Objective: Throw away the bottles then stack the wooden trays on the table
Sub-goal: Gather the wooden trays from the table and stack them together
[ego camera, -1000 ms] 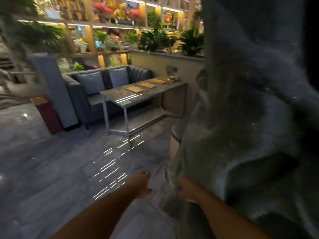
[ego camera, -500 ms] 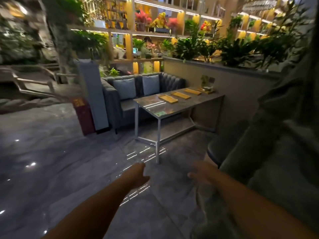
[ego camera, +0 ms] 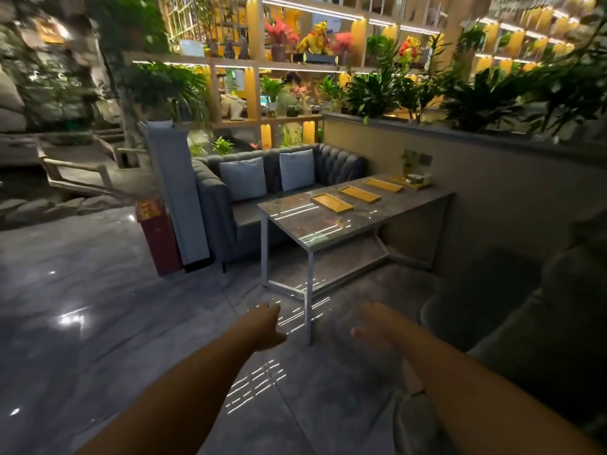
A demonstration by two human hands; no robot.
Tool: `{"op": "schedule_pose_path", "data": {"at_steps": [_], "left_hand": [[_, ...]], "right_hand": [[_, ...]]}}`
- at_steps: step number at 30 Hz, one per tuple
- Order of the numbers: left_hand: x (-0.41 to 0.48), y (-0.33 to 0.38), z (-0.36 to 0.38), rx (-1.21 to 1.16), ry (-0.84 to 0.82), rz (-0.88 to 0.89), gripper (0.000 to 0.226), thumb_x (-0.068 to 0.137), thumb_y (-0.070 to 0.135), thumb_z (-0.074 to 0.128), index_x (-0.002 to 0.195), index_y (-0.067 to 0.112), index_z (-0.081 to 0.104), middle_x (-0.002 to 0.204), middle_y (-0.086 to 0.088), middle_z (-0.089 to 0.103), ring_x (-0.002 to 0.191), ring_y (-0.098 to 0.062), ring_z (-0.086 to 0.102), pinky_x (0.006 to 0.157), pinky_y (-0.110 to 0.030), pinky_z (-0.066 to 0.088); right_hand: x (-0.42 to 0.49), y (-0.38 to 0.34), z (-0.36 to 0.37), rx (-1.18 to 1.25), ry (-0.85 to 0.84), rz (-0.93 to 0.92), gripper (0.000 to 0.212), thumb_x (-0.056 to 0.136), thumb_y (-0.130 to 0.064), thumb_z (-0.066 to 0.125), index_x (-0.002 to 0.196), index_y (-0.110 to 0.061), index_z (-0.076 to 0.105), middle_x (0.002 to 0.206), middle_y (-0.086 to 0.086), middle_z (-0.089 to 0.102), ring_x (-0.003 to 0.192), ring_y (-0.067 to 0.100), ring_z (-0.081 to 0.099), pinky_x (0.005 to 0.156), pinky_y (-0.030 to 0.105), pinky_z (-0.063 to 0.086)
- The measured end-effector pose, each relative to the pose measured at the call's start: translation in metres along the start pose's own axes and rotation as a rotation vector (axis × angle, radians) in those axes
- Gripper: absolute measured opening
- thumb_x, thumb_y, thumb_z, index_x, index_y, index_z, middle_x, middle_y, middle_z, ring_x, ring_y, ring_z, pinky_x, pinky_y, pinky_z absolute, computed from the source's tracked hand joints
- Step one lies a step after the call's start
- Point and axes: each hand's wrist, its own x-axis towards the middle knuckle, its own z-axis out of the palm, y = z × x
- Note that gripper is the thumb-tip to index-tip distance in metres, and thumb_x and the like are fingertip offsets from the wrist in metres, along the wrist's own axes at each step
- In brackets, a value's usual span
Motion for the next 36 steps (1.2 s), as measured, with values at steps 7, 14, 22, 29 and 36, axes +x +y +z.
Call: {"op": "schedule_pose_path", "data": {"at_steps": [7, 14, 22, 29, 36], "left_hand": [[0.122, 0.011, -0.026, 0.025, -0.003, -0.03, 0.067, 0.082, 0.048, 0.064, 0.137, 0.017, 0.043, 0.139, -0.009, 0.049, 0.123, -0.026, 0.051, 0.1, -0.037, 0.046], [0.224, 0.012, -0.028, 0.074, -0.03, -0.027, 0.068, 0.081, 0.05, 0.064, 0.139, 0.02, 0.043, 0.142, -0.006, 0.049, 0.125, -0.026, 0.05, 0.103, -0.039, 0.046], [0.381, -0.012, -0.038, 0.014, -0.034, -0.013, 0.058, 0.08, 0.048, 0.067, 0.127, 0.018, 0.051, 0.132, -0.008, 0.057, 0.117, -0.026, 0.056, 0.093, -0.037, 0.047], [0.525, -0.022, -0.061, -0.023, -0.07, 0.013, 0.065, 0.08, 0.048, 0.065, 0.136, 0.024, 0.043, 0.137, -0.007, 0.054, 0.123, -0.029, 0.053, 0.099, -0.041, 0.047], [0.645, -0.016, -0.085, 0.06, -0.079, 0.03, 0.063, 0.081, 0.052, 0.063, 0.131, 0.018, 0.046, 0.133, -0.009, 0.053, 0.119, -0.029, 0.054, 0.095, -0.042, 0.049]], "right_hand": [[0.118, 0.043, -0.037, 0.045, -0.005, -0.047, 0.07, 0.083, -0.054, 0.061, 0.139, -0.016, 0.045, 0.145, 0.011, 0.05, 0.131, 0.027, 0.05, 0.108, 0.034, 0.041], [0.213, 0.072, -0.054, 0.023, -0.057, -0.034, 0.077, 0.089, -0.047, 0.06, 0.149, -0.01, 0.032, 0.154, 0.016, 0.038, 0.141, 0.029, 0.037, 0.114, 0.033, 0.029], [0.355, 0.101, -0.082, 0.026, -0.066, -0.027, 0.061, 0.082, -0.048, 0.064, 0.128, -0.009, 0.051, 0.132, 0.016, 0.059, 0.122, 0.031, 0.055, 0.1, 0.036, 0.046], [0.477, 0.126, -0.128, 0.089, -0.118, 0.028, 0.071, 0.082, -0.047, 0.065, 0.14, -0.012, 0.044, 0.143, 0.015, 0.049, 0.133, 0.029, 0.047, 0.106, 0.034, 0.041], [0.57, 0.164, -0.169, 0.156, -0.131, 0.042, 0.066, 0.083, -0.051, 0.062, 0.138, -0.018, 0.044, 0.143, 0.011, 0.047, 0.13, 0.026, 0.047, 0.106, 0.04, 0.043]]}}
